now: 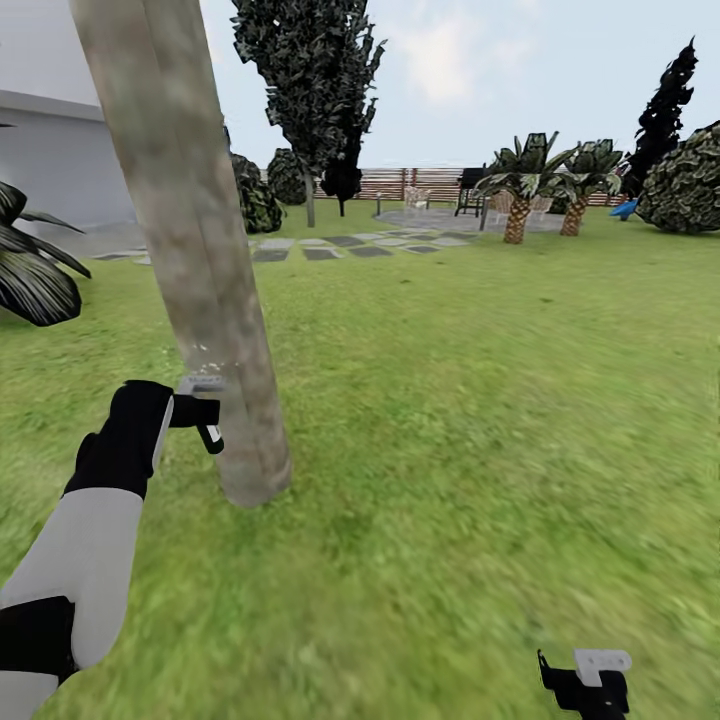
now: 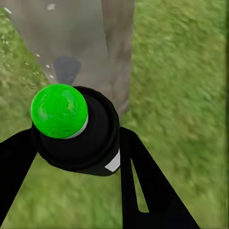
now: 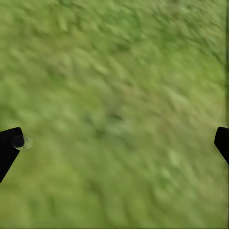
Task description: In the garden, pick up the pesticide atomizer on the floor and spray pesticide onto both trees until each tree trunk is fully covered.
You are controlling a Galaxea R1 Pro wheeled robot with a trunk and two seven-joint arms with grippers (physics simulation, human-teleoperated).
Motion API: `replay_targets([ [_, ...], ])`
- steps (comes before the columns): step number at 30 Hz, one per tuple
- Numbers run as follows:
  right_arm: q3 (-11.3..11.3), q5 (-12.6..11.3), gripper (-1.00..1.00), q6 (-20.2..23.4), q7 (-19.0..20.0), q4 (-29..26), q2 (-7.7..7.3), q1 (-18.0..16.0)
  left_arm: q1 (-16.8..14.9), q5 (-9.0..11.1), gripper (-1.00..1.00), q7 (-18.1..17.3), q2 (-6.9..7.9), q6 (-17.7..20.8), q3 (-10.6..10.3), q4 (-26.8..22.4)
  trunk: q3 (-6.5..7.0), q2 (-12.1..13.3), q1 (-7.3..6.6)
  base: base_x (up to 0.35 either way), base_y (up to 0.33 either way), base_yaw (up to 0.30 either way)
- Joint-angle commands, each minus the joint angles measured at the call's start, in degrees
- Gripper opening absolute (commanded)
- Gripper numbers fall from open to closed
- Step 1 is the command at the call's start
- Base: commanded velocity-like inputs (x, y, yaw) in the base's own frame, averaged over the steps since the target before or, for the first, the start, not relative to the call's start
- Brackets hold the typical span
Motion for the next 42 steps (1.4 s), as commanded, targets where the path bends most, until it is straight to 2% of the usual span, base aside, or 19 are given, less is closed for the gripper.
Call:
replay_targets([
  [1,0.00,0.00,1.00,0.00,0.00,0.02,0.00,0.00,0.00,0.02,-1.00,-0.03,0.00,0.00,-0.02,0.00,0.00,0.00,0.00,0.018,-0.269,0.051],
  [15,0.00,0.00,1.00,0.00,0.00,-0.04,0.00,0.00,0.08,-0.05,-1.00,0.06,0.00,0.00,-0.08,0.05,0.00,0.00,0.00,0.040,-0.269,0.256],
  [25,0.05,0.08,1.00,0.00,0.08,0.03,0.00,0.00,0.26,-0.07,-1.00,0.23,0.06,-0.09,-0.09,0.31,0.00,0.00,0.00,0.173,-0.237,0.020],
  [30,0.00,0.00,1.00,0.00,0.09,0.03,0.00,0.00,0.29,-0.07,-1.00,0.26,0.10,-0.09,-0.09,1.04,0.00,0.00,0.00,-0.087,-0.268,0.000],
  [34,0.01,0.00,1.00,0.00,0.02,0.03,0.00,0.00,3.72,-0.05,-1.00,0.64,0.69,-0.34,0.07,1.20,0.00,0.00,0.00,-0.037,-0.075,0.084],
  [42,0.09,0.00,1.00,0.00,0.05,0.03,0.03,0.00,6.75,-0.07,-1.00,0.73,0.88,-0.67,0.49,1.23,0.00,0.00,0.00,0.000,-0.002,0.265],
])
